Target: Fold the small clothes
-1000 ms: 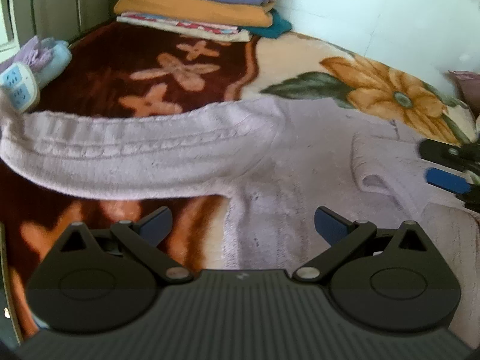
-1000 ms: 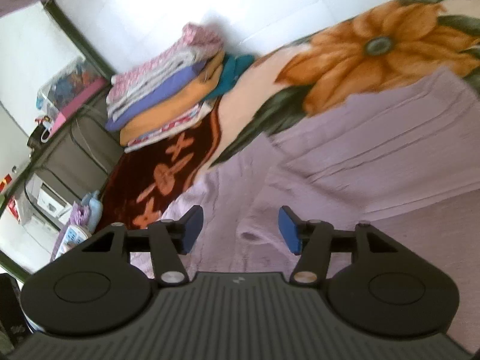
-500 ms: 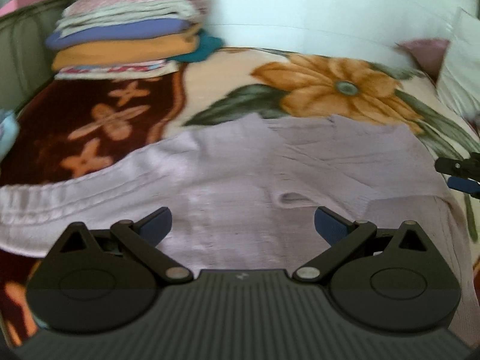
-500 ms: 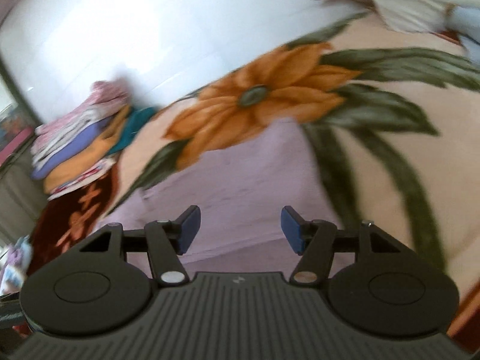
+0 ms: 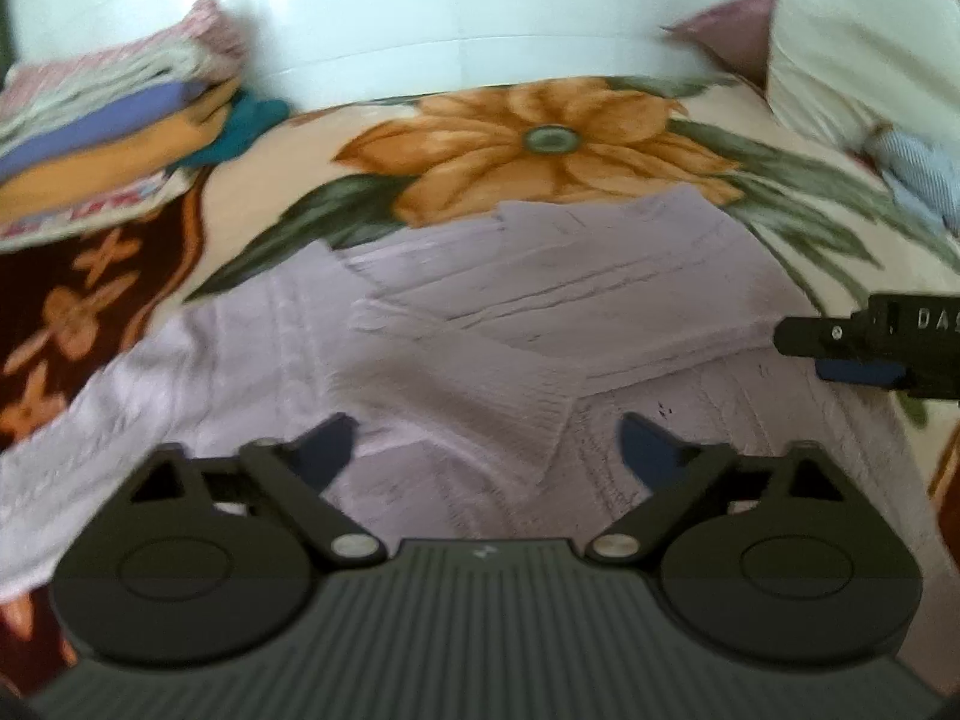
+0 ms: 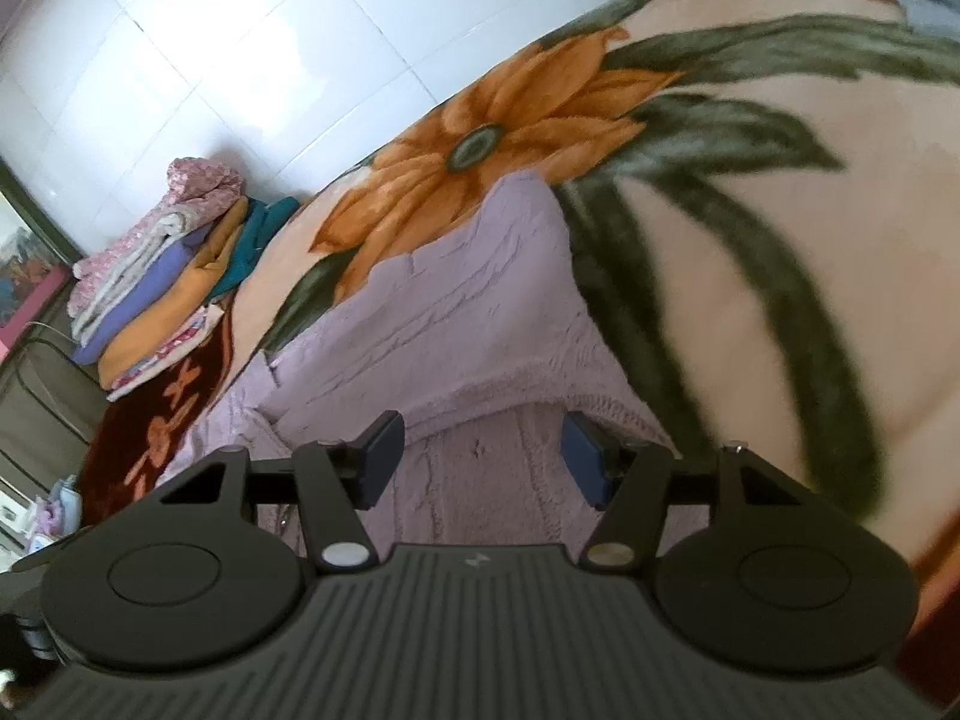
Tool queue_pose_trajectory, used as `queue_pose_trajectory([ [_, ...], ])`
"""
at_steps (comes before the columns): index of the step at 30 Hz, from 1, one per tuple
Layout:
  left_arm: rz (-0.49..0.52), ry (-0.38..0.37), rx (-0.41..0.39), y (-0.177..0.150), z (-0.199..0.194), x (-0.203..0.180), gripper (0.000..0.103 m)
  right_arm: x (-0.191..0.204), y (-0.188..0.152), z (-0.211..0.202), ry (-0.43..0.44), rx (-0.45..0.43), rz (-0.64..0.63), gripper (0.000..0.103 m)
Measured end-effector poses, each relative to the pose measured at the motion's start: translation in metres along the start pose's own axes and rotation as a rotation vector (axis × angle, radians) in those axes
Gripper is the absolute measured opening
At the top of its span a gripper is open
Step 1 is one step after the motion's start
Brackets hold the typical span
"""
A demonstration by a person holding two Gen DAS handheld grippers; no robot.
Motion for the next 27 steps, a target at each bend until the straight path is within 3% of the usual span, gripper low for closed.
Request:
queue_pose_trajectory([
  [3, 0.045, -0.007, 0.007, 0.0, 0.01, -0.011, 0.066, -0.004, -0.002, 0.002, 0.011, 0.005, 0.013, 0.063],
  [10, 0.141, 0.02, 0.001, -0.002, 0.033, -0.026, 0.065, -0.004, -0.002, -0.003, 0.041, 0.015, 0.037, 0.061],
  [11, 0.145, 0.027, -0.001, -0.003, 0.035, -0.025, 0.051, -0.005, -0.002, -0.003, 0.044, 0.019, 0.04, 0.061],
  [12, 0.155, 0.048, -0.009, -0.002, 0.036, -0.024, 0.029, -0.005, -0.003, -0.001, 0.043, 0.023, 0.042, 0.061],
  [13, 0.165, 0.062, -0.02, -0.001, 0.034, -0.022, 0.023, -0.005, -0.004, 0.0, 0.04, 0.025, 0.044, 0.061],
  [15, 0.121, 0.014, -0.037, 0.004, 0.026, -0.015, 0.009, -0.005, -0.004, 0.003, 0.042, 0.029, 0.043, 0.061],
  [17, 0.066, -0.009, -0.056, 0.01, 0.018, -0.004, 0.009, -0.003, -0.002, 0.005, 0.047, 0.027, 0.041, 0.061],
  [27, -0.158, 0.139, -0.09, 0.02, -0.003, 0.097, 0.009, -0.001, 0.005, 0.016, 0.072, 0.011, 0.099, 0.061],
])
Point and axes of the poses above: each gripper's, at about its wrist camera, not at the fingertips, and z roughly the way its jaws point, x to its left, y to its top, the point moved 9 cm from there along z, roughly the way its jaws point, and after that the axes turned 6 degrees about z, right-handed, at the moved point
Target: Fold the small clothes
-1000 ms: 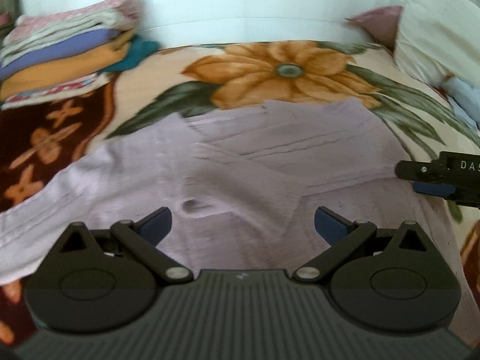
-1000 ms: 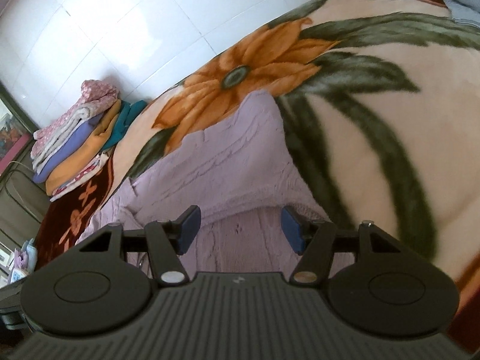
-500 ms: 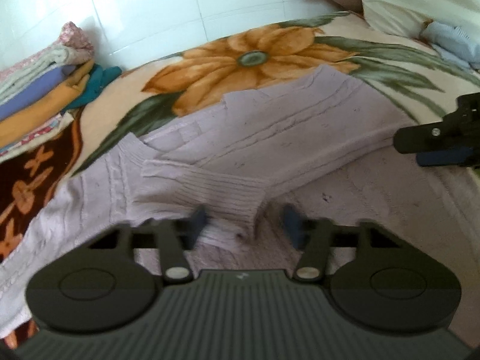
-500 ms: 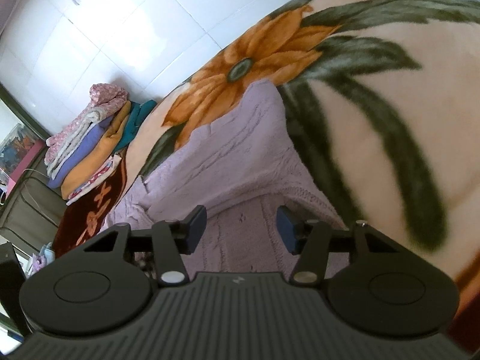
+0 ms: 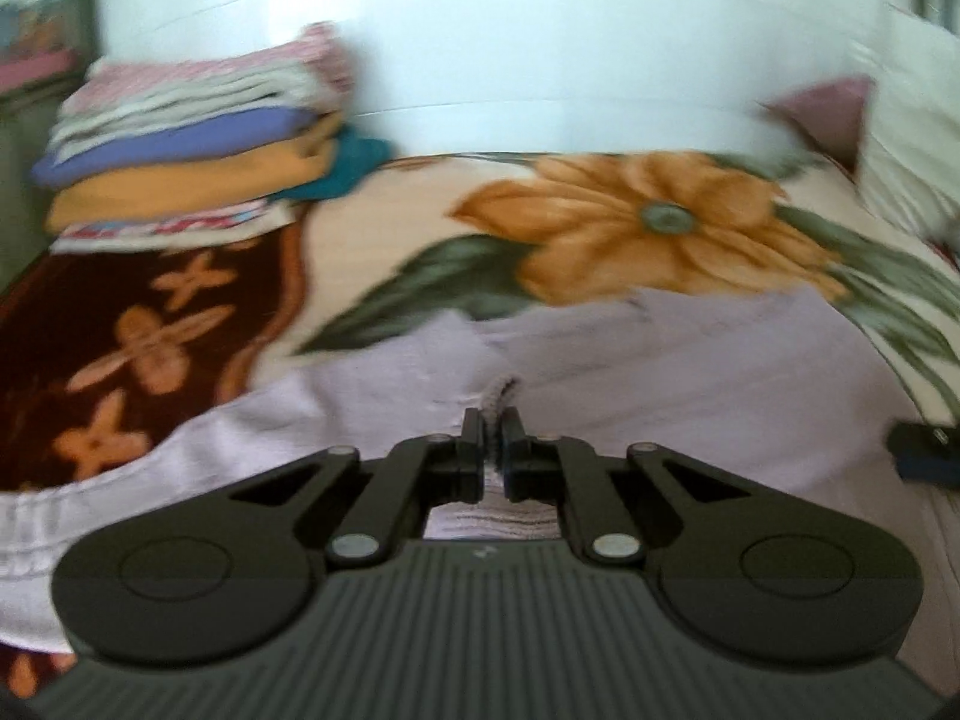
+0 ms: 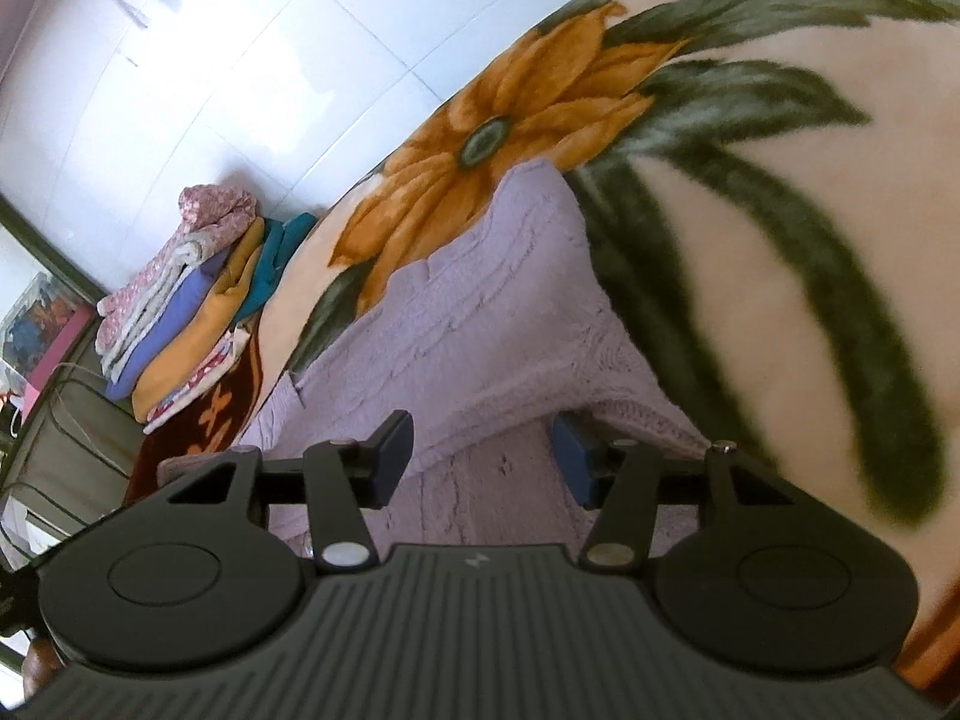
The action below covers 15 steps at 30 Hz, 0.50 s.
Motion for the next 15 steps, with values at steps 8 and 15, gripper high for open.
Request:
queue_pose_trajectory([
  [8, -0.14, 0.063, 0.066, -0.014, 0.01, 0.068, 0.009, -0.005, 0.006, 0.009, 0.034, -0.024, 0.128, 0.061],
  [15, -0.264, 0.035, 0.123, -0.043, 0.02, 0.091, 0.013, -0.001, 0.009, 0.015, 0.022, -0.027, 0.107, 0.059],
])
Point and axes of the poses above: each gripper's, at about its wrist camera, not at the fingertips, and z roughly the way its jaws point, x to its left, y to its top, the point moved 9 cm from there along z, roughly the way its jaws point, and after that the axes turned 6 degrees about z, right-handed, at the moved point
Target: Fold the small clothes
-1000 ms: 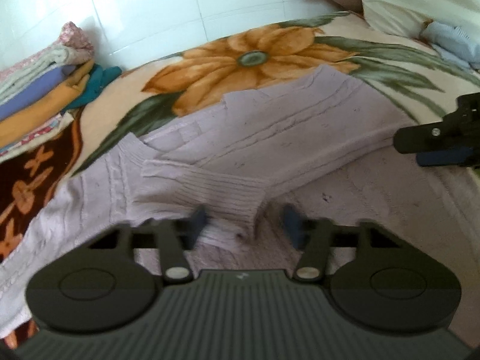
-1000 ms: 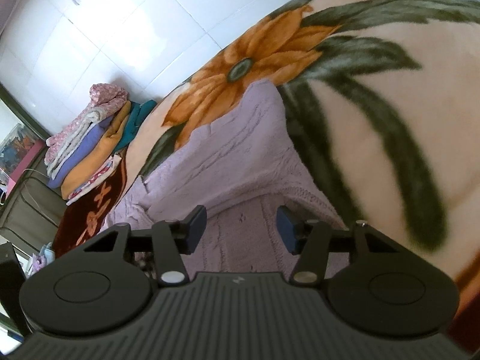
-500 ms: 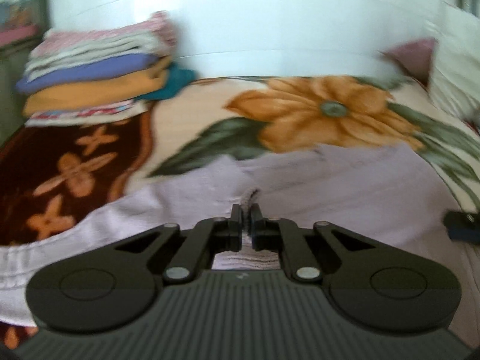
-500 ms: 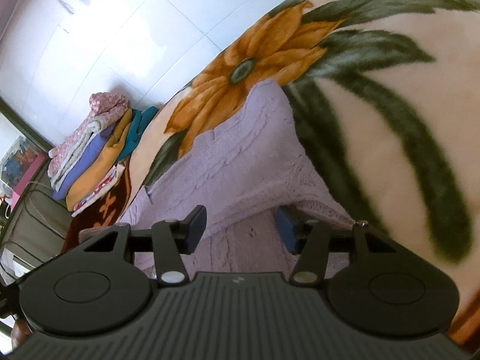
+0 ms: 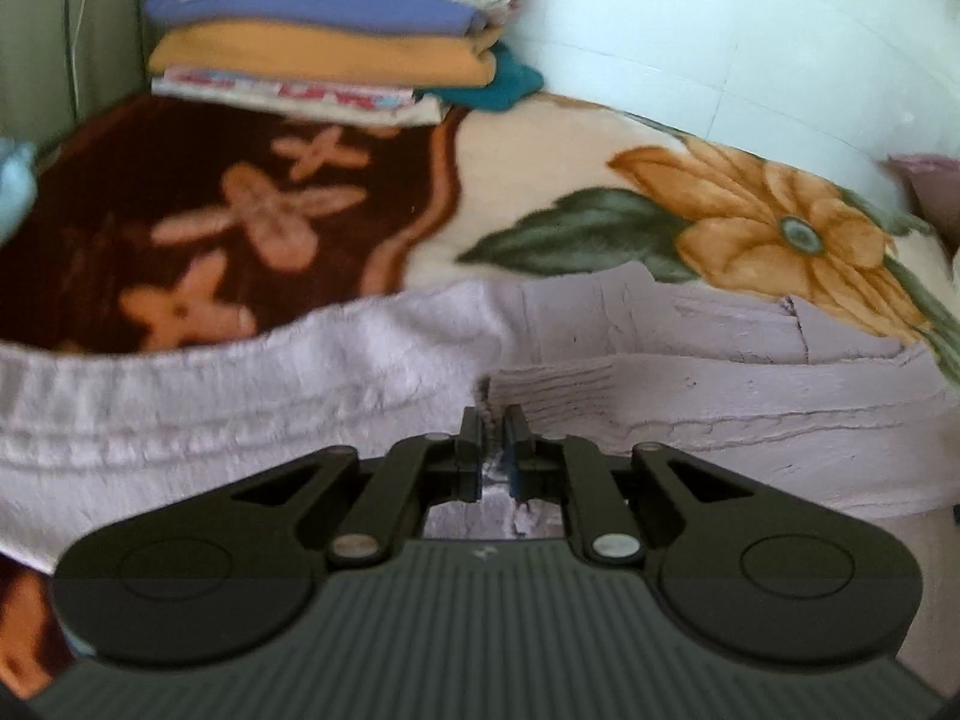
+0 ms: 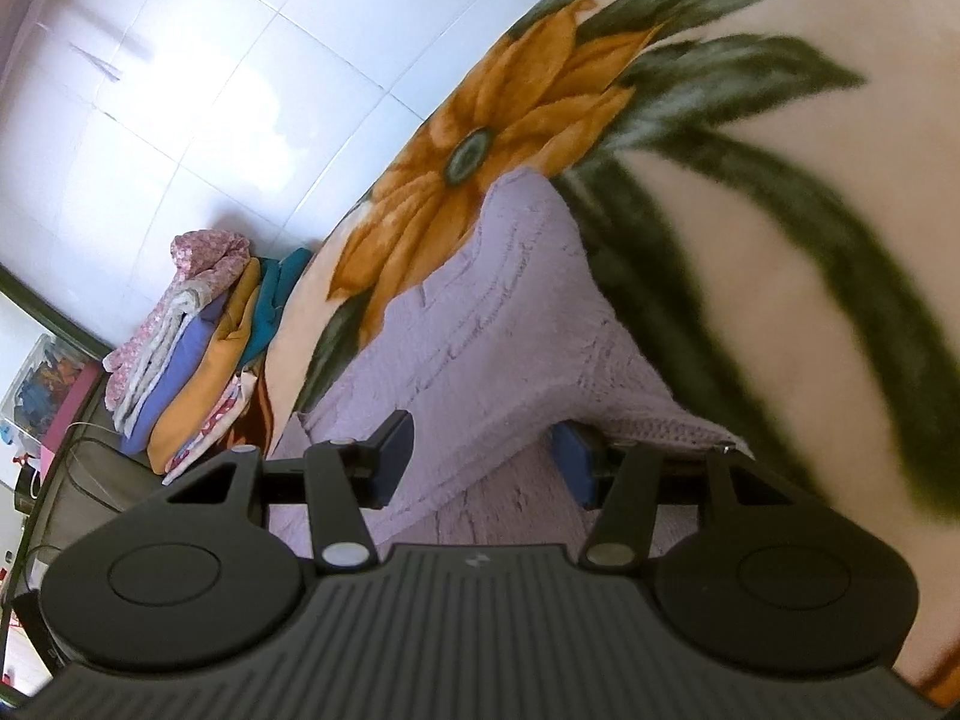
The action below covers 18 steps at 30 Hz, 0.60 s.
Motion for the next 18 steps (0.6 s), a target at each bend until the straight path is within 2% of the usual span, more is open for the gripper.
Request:
queue_pose_trajectory([
  [3, -0.019, -0.03, 0.005, -0.002, 0.004, 0.002, 0.013, 0.0, 0.004, 0.001, 0.001, -0.006, 0.014, 0.055],
  [5, -0.014, -0.043, -0.002, 0.0, 0.005, 0.002, 0.02, -0.002, 0.007, 0.001, 0.002, -0.012, 0.035, 0.049],
  [7, -0.003, -0.06, -0.011, 0.004, 0.007, 0.002, 0.027, -0.003, 0.009, 0.001, -0.002, -0.022, 0.044, 0.037],
  [8, 0.002, -0.067, -0.012, 0.006, 0.009, 0.001, 0.028, -0.004, 0.01, 0.002, -0.008, -0.027, 0.04, 0.02],
  [9, 0.011, -0.069, -0.012, 0.007, 0.011, 0.001, 0.026, -0.004, 0.011, 0.001, -0.016, -0.031, 0.028, 0.012],
  [11, 0.069, -0.048, -0.023, 0.011, 0.014, -0.001, 0.022, -0.005, 0.014, -0.003, -0.037, -0.057, 0.001, 0.011],
  [12, 0.11, -0.023, -0.026, 0.012, 0.015, -0.002, 0.014, -0.006, 0.016, -0.005, -0.044, -0.072, -0.011, 0.011],
  [14, 0.166, 0.029, -0.027, 0.012, 0.018, -0.001, 0.014, -0.007, 0.02, -0.011, -0.06, -0.1, -0.034, 0.011],
  [18, 0.207, 0.058, 0.006, 0.005, 0.028, 0.002, 0.014, -0.022, 0.021, -0.011, -0.081, -0.085, -0.021, 0.011],
])
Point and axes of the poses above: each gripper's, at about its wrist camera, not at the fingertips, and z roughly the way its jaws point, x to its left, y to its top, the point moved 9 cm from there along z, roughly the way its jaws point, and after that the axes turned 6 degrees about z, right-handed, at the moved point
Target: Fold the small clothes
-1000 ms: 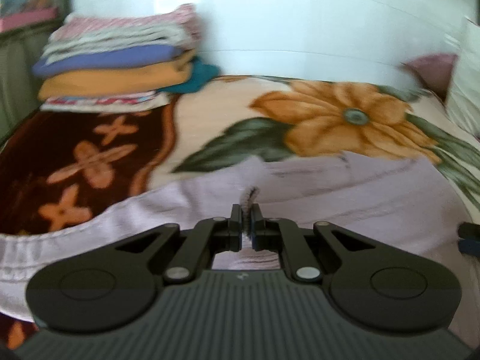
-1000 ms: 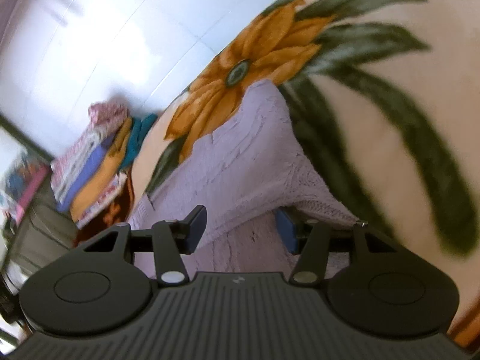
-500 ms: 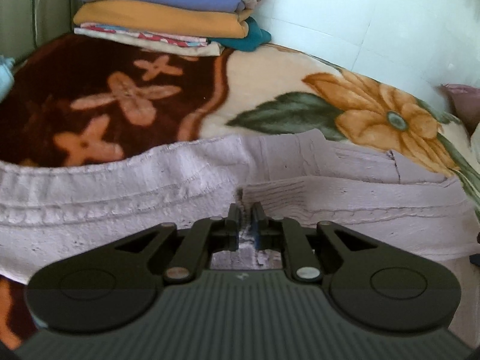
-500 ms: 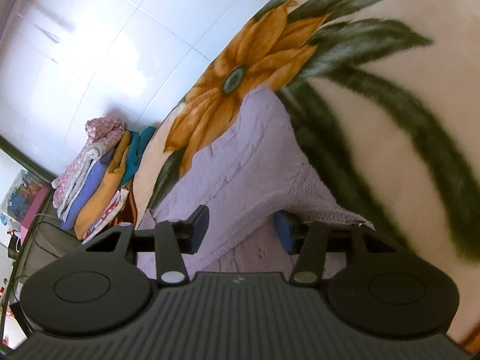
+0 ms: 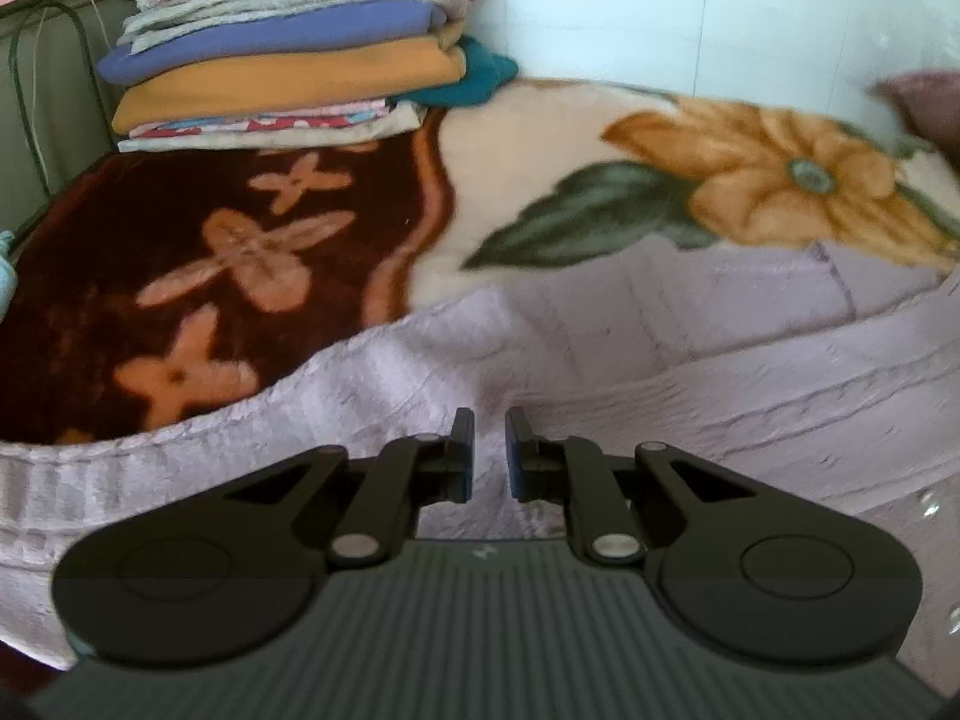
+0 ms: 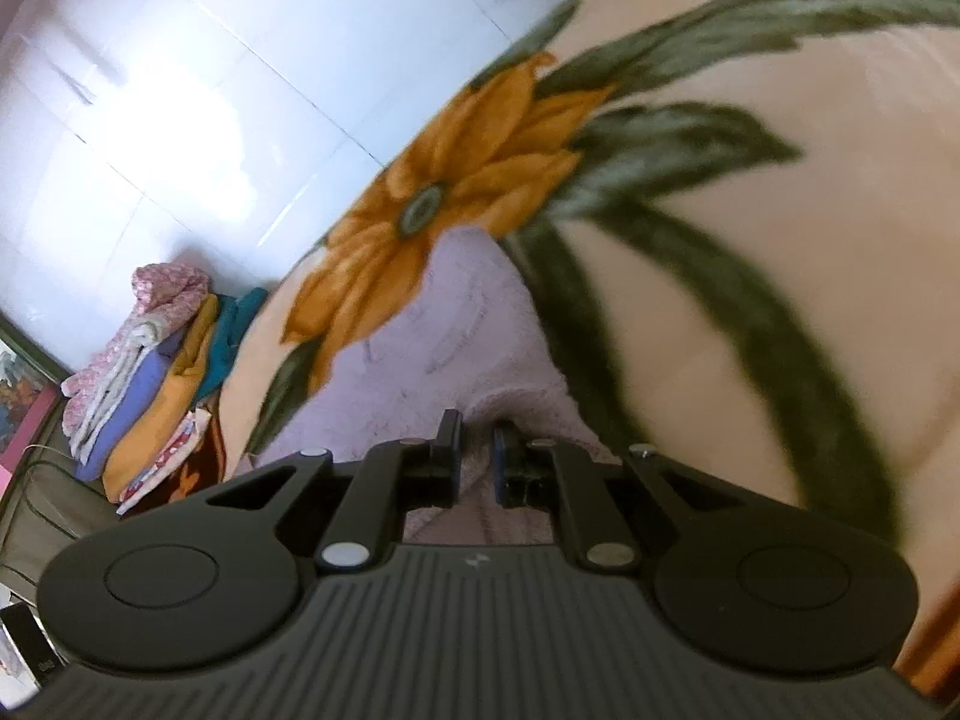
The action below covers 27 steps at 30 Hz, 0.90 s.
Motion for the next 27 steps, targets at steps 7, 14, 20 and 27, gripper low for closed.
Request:
queue_pose_trajectory([
  [7, -0.068, -0.039, 0.016, -0.008, -0.004, 0.006, 0.015, 0.001, -0.003, -0.004, 0.017, 0.048, -0.01, 0.021],
  [14, -0.095, -0.082, -0.005, -0.003, -0.029, -0.004, 0.022, 0.028, 0.001, -0.04, 0.066, 0.021, -0.091, 0.021],
  [20, -0.102, -0.11, -0.004, -0.004, -0.035, -0.019, 0.027, 0.037, 0.004, -0.03, 0.036, -0.003, -0.18, 0.037],
  [27, -0.088, -0.054, 0.044, -0.021, -0.017, -0.017, 0.027, 0.011, -0.01, 0.002, -0.029, 0.026, -0.204, 0.042],
])
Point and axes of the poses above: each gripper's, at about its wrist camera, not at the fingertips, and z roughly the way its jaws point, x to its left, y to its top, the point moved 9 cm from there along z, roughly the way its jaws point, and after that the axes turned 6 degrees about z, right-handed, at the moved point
